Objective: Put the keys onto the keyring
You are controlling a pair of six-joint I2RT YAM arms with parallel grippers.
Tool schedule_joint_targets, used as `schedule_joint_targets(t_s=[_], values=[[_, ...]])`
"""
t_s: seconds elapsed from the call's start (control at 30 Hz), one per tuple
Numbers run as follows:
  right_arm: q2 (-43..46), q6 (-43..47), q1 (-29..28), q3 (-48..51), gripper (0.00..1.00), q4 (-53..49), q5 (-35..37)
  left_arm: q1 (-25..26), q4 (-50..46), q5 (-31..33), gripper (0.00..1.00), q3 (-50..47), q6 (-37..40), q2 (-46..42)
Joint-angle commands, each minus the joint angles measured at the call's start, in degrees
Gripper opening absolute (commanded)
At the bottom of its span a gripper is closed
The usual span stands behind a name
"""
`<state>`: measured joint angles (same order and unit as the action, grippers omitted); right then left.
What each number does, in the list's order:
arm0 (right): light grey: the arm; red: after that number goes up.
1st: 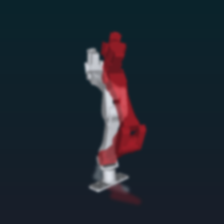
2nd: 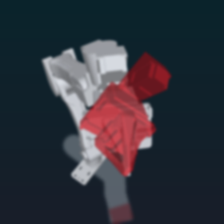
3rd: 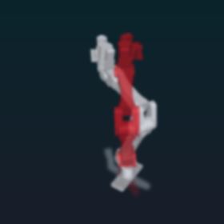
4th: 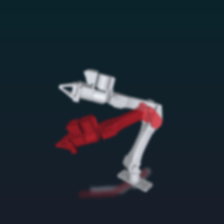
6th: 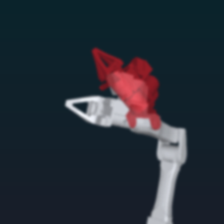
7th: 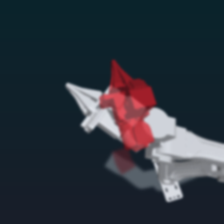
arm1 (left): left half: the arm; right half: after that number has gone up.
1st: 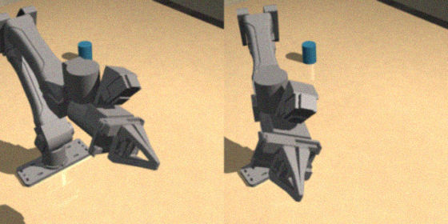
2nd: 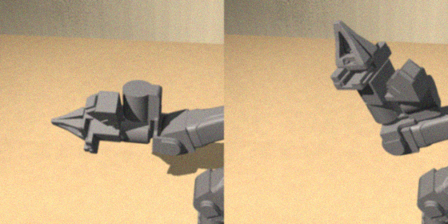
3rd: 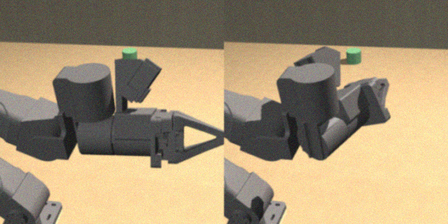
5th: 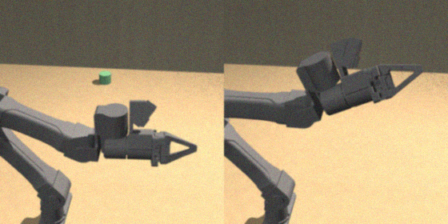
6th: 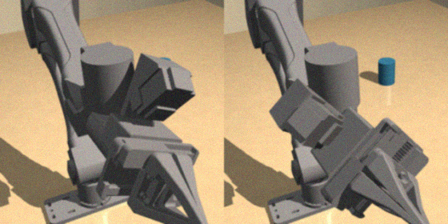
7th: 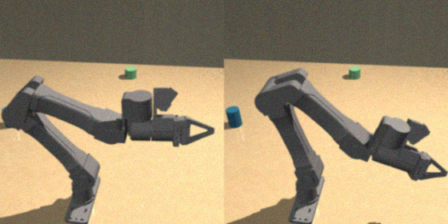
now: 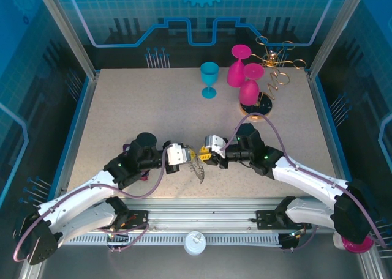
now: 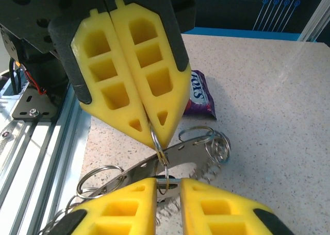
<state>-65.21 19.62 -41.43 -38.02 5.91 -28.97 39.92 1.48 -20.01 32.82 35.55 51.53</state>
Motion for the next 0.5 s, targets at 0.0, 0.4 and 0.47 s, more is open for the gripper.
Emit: schedule_joint_targets(t_s=[0.0,0.4,0.47], values=[[-0.23,-0.77,0.55,0.13,0.16,1.91,-1.83,0.15,3.02,-2.44,0.0,-0.29,-1.35,-0.87],[-4.42,-2.76,0.47,-0.83,0.11,4.99,-2.92,0.09,18.92,-5.14,0.0,-4.02,-11.64,0.09],[-3.77,-3.0,0.48,-0.46,0.16,6.13,-2.85,0.13,20.18,-4.74,0.0,-4.8,-12.4,0.16]])
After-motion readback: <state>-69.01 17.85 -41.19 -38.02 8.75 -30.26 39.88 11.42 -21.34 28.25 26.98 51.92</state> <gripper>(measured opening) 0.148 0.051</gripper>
